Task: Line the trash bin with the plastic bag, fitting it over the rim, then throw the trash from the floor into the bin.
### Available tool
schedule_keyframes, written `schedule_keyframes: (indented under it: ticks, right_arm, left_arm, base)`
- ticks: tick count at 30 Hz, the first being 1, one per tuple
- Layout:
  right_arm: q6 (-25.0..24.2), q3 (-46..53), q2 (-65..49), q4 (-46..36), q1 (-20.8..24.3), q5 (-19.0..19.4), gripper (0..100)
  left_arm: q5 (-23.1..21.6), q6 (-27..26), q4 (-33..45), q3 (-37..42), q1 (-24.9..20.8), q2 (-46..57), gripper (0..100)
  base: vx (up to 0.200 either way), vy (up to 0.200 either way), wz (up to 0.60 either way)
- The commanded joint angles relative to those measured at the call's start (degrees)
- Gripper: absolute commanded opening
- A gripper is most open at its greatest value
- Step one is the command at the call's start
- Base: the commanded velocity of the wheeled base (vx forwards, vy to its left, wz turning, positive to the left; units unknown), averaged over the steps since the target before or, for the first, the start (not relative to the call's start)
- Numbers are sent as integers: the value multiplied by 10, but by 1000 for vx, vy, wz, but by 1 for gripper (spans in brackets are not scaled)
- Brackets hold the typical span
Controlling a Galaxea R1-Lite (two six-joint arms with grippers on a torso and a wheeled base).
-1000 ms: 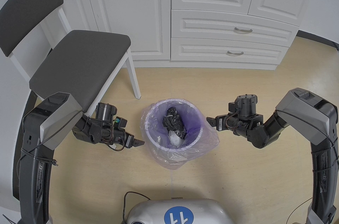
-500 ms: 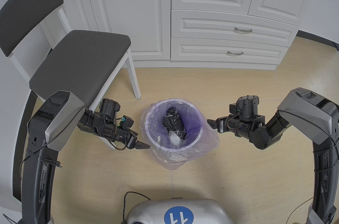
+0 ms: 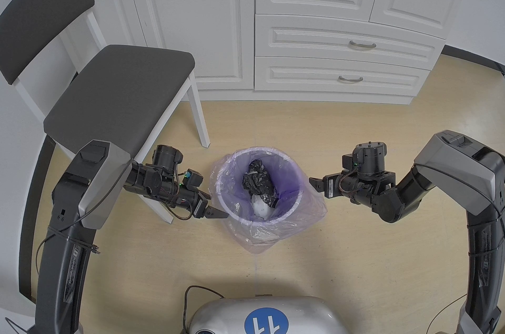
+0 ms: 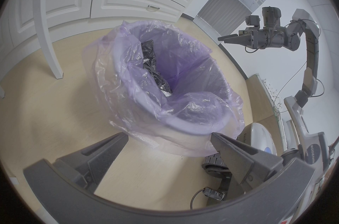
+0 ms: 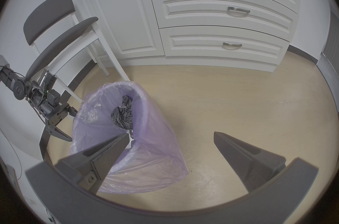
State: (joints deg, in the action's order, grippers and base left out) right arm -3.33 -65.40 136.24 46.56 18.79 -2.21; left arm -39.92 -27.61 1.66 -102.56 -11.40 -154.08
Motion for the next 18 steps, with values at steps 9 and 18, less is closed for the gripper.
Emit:
schedule_keyframes:
  ticks: [9, 18]
  right_arm:
    - [-1, 4, 0, 0, -1, 0, 100]
    - [0, 13, 2, 23, -2, 0, 100]
  left_arm:
    - [-30, 4, 45, -70, 2, -32, 0]
    - [-39, 1, 49, -53, 9, -22, 0]
  base:
    - [0, 0, 0]
    - [0, 0, 0]
